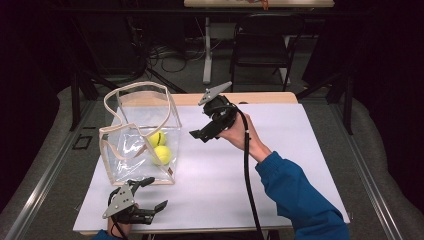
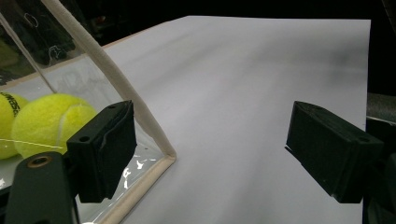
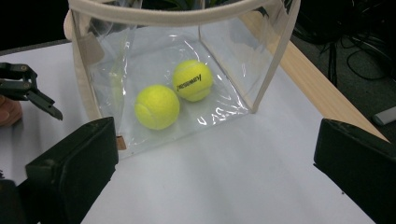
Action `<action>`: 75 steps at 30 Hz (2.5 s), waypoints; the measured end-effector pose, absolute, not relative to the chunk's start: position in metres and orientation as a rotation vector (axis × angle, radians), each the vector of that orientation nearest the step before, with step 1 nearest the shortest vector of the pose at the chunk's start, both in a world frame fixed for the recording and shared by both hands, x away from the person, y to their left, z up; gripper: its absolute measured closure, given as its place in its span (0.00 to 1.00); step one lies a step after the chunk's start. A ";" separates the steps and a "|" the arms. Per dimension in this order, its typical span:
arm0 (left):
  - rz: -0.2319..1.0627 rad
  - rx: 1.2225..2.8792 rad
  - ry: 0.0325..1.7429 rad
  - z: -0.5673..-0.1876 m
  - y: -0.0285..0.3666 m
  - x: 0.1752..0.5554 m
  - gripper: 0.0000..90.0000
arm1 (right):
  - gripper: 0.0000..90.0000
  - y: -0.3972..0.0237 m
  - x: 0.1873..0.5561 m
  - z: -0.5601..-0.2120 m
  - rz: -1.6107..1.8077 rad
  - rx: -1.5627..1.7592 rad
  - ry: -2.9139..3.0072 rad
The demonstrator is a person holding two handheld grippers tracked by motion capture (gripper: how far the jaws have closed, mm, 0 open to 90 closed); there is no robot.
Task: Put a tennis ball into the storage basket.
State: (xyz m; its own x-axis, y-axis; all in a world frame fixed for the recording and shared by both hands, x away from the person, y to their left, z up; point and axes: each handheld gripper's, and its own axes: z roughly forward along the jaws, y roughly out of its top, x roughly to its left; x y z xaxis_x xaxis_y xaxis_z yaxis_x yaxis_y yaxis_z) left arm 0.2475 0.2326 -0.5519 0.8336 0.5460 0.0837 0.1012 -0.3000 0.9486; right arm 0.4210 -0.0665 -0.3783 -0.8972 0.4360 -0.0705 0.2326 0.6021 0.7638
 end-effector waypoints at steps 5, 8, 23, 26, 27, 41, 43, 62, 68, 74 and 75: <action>0.475 1.847 0.491 -0.552 0.232 0.247 0.18 | 0.00 -0.078 0.416 -0.389 1.161 0.564 2.589; 0.475 1.847 0.492 -0.552 0.232 0.248 0.18 | 0.00 -0.084 0.413 -0.397 1.150 0.570 2.590; 0.475 1.847 0.489 -0.552 0.231 0.248 0.18 | 0.00 -0.112 0.399 -0.423 1.129 0.620 2.582; 0.474 1.846 0.489 -0.552 0.231 0.249 0.18 | 0.00 -0.118 0.396 -0.426 1.130 0.628 2.574; 0.474 1.845 0.489 -0.552 0.231 0.249 0.18 | 0.00 -0.120 0.395 -0.427 1.130 0.633 2.570; 0.472 1.845 0.488 -0.552 0.232 0.249 0.18 | 0.00 -0.151 0.381 -0.444 1.126 0.677 2.532; 0.472 1.846 0.488 -0.552 0.231 0.249 0.18 | 0.00 -0.155 0.379 -0.447 1.123 0.678 2.528; 0.478 1.847 0.491 -0.552 0.231 0.249 0.18 | 0.00 -0.205 0.348 -0.478 1.104 0.798 2.480; 0.480 1.845 0.493 -0.552 0.231 0.249 0.18 | 0.00 -0.215 0.340 -0.489 1.094 0.816 2.471; 0.478 1.850 0.491 -0.552 0.231 0.249 0.18 | 0.00 -0.229 0.331 -0.500 1.090 0.848 2.452; 0.477 1.850 0.491 -0.552 0.231 0.248 0.18 | 0.00 -0.231 0.329 -0.503 1.092 0.855 2.447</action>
